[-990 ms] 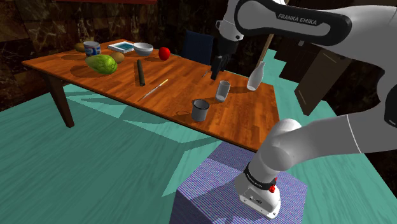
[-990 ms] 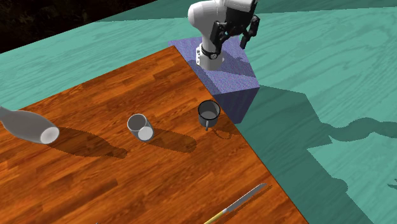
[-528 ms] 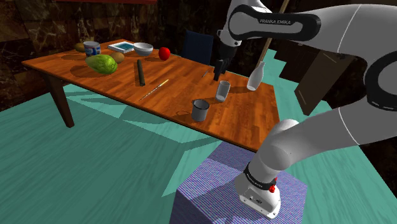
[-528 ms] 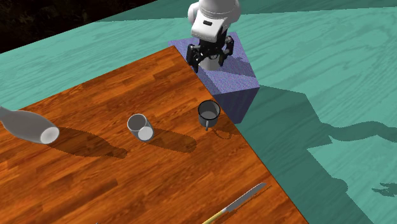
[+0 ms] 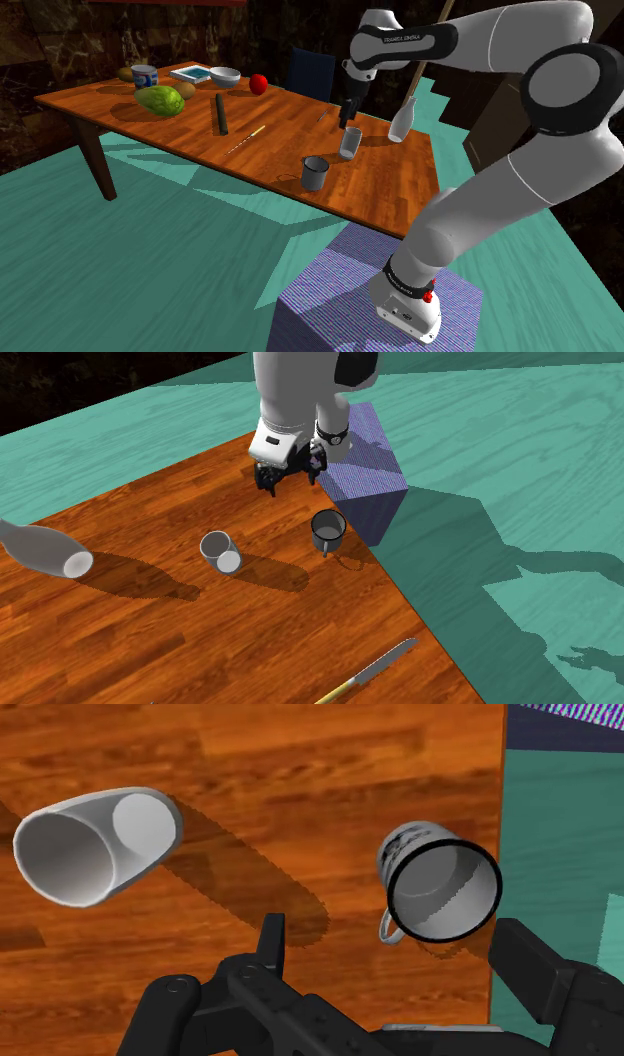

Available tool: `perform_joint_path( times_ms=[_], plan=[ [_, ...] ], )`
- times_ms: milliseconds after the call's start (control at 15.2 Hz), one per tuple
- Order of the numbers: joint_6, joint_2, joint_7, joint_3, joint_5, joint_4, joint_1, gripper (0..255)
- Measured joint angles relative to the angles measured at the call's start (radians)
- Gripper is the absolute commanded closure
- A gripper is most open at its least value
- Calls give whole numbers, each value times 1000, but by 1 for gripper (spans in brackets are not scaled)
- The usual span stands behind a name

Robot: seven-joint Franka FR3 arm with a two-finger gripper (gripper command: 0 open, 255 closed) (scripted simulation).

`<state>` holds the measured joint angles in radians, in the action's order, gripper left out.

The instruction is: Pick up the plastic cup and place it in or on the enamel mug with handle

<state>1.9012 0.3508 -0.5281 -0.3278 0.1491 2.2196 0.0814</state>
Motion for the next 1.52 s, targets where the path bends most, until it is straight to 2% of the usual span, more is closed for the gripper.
perform_joint_path(
  times_ms=[528,990,1188,1518],
  plan=[
    [62,-297,-210,-135,-90,-175,38,0],
    [64,-566,-379,-182,-215,-366,115,0],
    [81,-614,-401,-181,-238,-386,131,0],
    [141,-637,-412,-177,-252,-345,136,0]
  ],
)
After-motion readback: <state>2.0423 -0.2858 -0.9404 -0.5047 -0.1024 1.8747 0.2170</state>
